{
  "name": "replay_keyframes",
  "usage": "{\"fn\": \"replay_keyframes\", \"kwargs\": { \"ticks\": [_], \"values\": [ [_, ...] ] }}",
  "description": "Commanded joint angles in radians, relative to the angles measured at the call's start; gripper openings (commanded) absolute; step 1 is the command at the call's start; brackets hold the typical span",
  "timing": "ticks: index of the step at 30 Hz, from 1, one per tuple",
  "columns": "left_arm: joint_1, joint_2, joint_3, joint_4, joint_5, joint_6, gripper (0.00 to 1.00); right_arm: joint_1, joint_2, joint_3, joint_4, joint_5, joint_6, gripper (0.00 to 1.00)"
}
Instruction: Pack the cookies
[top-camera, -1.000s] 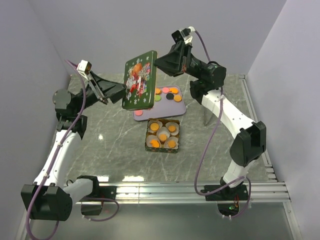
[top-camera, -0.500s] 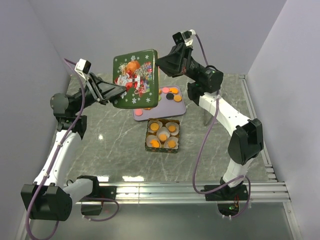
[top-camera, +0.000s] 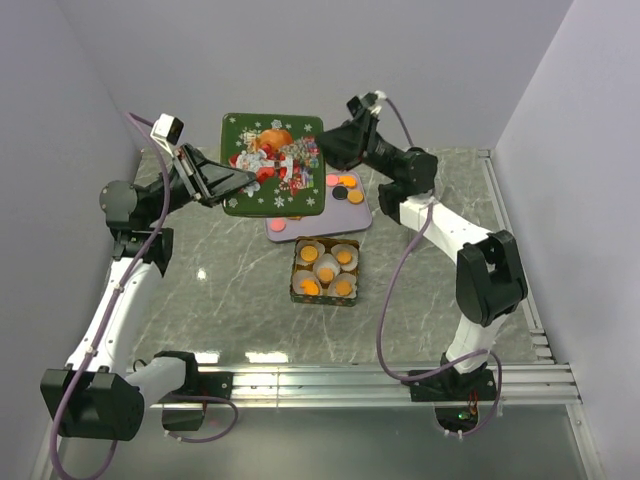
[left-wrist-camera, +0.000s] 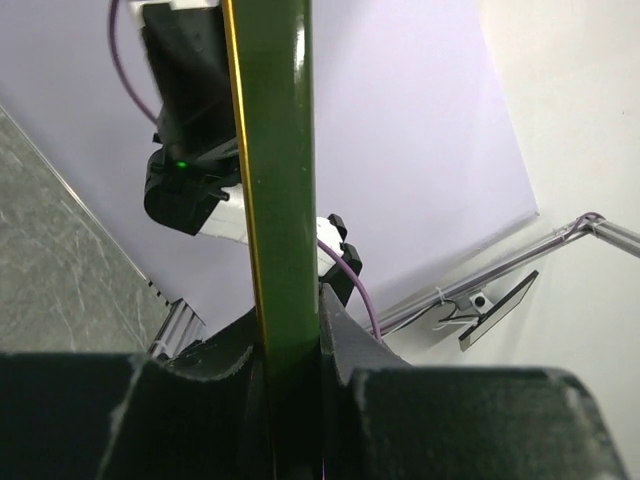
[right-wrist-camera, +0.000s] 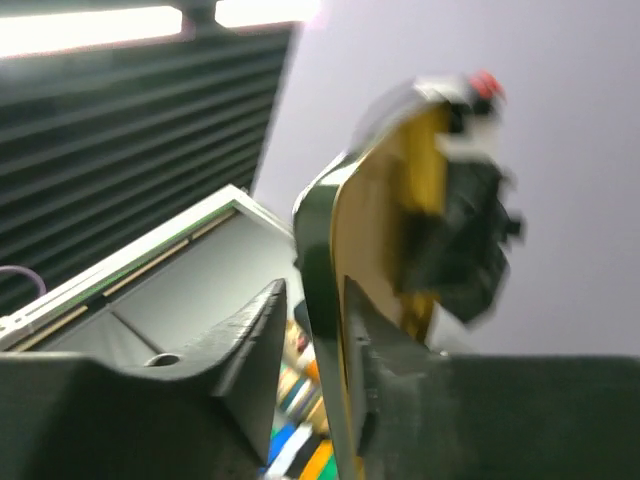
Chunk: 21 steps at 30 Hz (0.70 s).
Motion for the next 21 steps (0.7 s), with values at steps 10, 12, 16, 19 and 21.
{"fn": "replay_keyframes", "kwargs": {
  "ticks": [10,12,16,19,21],
  "values": [
    [-0.008,-0.014,-0.007,-0.098,-0.029,0.143,0.00,-0.010,-0.146,-0.223,0.012,-0.215,0.077,0.46],
    [-0.009,-0.016,-0.021,-0.104,-0.039,0.150,0.00,-0.010,-0.154,-0.238,-0.031,-0.223,0.045,0.46],
    [-0.011,-0.014,-0.041,-0.159,-0.063,0.192,0.00,-0.010,-0.169,-0.238,-0.115,-0.236,-0.019,0.43],
    [-0.017,-0.008,-0.055,-0.170,-0.066,0.197,0.01,-0.008,-0.163,-0.231,-0.131,-0.240,-0.030,0.43],
    [-0.022,0.000,-0.059,-0.184,-0.075,0.214,0.01,-0.010,-0.156,-0.220,-0.132,-0.240,-0.029,0.39]
  ]
}}
